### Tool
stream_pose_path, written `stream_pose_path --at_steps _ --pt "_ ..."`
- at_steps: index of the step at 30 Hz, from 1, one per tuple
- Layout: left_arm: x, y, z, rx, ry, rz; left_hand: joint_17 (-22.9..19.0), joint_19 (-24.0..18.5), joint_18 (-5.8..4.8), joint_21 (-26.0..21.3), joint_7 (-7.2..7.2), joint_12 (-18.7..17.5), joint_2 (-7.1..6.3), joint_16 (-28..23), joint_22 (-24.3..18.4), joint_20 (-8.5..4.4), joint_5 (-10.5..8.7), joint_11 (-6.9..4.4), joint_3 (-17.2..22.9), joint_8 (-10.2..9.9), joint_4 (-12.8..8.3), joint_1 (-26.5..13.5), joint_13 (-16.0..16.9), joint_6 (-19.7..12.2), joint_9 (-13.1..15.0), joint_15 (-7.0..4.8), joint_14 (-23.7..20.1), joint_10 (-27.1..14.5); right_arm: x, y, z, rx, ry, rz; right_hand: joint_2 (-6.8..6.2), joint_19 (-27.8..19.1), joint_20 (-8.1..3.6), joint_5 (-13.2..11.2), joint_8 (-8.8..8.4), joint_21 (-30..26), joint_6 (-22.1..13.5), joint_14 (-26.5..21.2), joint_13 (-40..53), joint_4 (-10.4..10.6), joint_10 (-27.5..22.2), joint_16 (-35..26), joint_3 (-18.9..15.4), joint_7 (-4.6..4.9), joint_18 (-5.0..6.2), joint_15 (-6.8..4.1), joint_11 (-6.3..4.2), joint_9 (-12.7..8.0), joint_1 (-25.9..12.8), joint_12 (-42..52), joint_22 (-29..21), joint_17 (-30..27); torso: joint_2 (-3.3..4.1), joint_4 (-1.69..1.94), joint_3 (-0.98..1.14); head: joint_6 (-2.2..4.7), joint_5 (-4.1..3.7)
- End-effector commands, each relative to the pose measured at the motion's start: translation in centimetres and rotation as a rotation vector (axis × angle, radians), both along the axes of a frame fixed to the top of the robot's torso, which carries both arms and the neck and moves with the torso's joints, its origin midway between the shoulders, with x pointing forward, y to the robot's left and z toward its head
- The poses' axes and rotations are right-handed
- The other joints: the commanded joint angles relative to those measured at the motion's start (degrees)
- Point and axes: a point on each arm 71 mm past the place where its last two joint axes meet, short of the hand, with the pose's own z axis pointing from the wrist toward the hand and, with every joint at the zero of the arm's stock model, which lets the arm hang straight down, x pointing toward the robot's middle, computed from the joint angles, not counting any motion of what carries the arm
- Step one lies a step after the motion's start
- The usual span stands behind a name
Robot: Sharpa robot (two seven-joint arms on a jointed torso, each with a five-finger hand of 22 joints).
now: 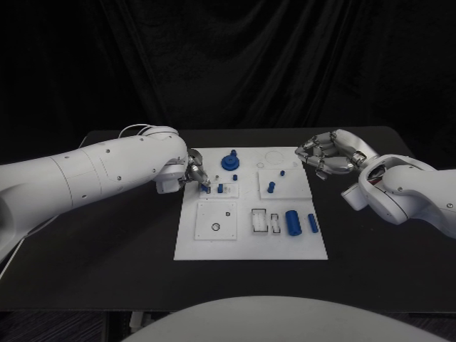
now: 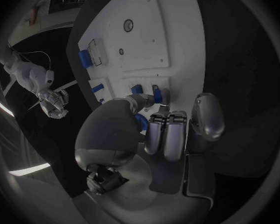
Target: Assemble the parts on the task board
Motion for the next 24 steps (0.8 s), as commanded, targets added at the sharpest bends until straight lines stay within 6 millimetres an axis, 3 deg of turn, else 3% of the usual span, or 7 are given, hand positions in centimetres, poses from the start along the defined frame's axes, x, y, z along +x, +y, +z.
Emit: stream_pose_path --at_steps 1,24 --pt "-0.41 -0.24 -0.55 0.001 0.016 -0.015 15.1 -0.2 -0.76 -0.1 -2.51 0.2 0.84 0.2 8.5 -0.1 0.22 -0.33 4.7 0.8 -5.2 0.0 15.1 2.6 0.1 -0.35 6.0 6.0 -0.06 0.01 -0.24 -0.009 0.021 0.001 0.2 0.4 -0.16 0.4 0.33 0.2 -0.4 0.1 0.0 0.3 0.4 0.2 0.0 -0.18 0.98 -0.08 -0.05 0.0 0.5 0.2 2.2 0.1 -0.03 -0.08 0.03 0.0 0.14" --pt "-1.02 -0.13 -1.39 0.007 0.034 -0.011 15.1 -0.4 -0.66 -0.5 -2.51 0.2 0.87 0.2 8.3 -0.11 0.15 -0.35 4.7 0.5 -5.3 -0.1 15.1 2.7 0.1 -0.35 6.0 6.0 0.01 -0.32 -0.72 -0.024 0.061 -0.005 0.17 0.4 -0.18 0.4 0.7 -0.2 -0.7 0.1 -0.2 0.4 0.3 0.2 0.1 -0.13 1.05 -0.08 -0.01 0.1 0.5 0.2 2.2 -0.2 -0.05 -0.11 0.04 0.0 0.04"
